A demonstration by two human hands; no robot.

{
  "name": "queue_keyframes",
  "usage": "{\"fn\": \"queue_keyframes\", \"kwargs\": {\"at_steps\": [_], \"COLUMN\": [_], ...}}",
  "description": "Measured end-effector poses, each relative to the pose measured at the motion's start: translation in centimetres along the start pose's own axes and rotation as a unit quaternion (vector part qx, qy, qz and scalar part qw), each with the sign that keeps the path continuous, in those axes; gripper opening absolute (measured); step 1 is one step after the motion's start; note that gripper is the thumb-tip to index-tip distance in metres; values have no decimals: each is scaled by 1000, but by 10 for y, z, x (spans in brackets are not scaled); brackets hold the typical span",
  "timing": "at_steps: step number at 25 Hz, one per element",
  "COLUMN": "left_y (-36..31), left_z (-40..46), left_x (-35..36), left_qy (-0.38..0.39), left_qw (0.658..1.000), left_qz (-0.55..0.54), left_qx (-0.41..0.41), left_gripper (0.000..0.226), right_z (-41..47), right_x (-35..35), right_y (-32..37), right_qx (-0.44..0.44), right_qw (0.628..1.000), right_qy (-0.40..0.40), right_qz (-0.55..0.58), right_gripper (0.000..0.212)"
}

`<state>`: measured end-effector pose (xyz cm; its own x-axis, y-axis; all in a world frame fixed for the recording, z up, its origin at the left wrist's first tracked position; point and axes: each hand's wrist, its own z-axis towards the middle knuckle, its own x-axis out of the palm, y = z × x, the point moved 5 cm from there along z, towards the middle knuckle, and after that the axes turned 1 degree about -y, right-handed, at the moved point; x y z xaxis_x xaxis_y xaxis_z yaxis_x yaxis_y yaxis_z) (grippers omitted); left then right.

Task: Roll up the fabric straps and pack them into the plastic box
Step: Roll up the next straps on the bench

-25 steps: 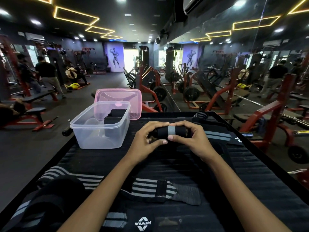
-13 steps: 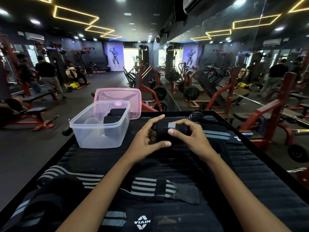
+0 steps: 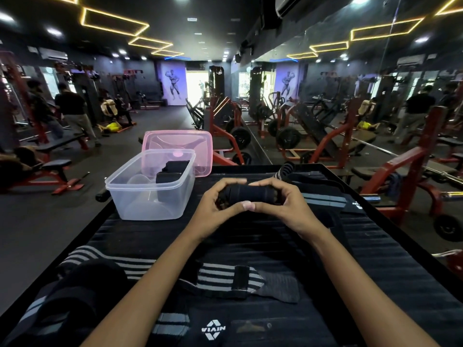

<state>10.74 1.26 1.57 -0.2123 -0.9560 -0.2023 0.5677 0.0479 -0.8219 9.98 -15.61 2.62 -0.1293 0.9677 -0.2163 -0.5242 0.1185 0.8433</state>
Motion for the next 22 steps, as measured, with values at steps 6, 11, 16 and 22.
{"fn": "queue_keyframes", "kwargs": {"at_steps": [6,11,16,22], "left_y": [-7,-10,-8,-1], "left_z": [1,2,0,2], "left_x": [2,-9,-11,-7], "left_qy": [18,-108,-111,-52], "left_qw": [999,994,994,997], "left_qz": [18,12,23,-4], "left_qx": [37,32,-5,-58], "left_gripper": [51,34,29,46], "right_z": [1,-3,0,0], "right_x": [8,20,17,13], "right_y": [-15,-16,-4,-2], "right_qx": [95,87,21,13], "right_qw": [992,990,996,998], "right_qy": [11,79,41,-16], "right_qz": [77,82,77,60], "right_gripper": [52,66,75,50]}}
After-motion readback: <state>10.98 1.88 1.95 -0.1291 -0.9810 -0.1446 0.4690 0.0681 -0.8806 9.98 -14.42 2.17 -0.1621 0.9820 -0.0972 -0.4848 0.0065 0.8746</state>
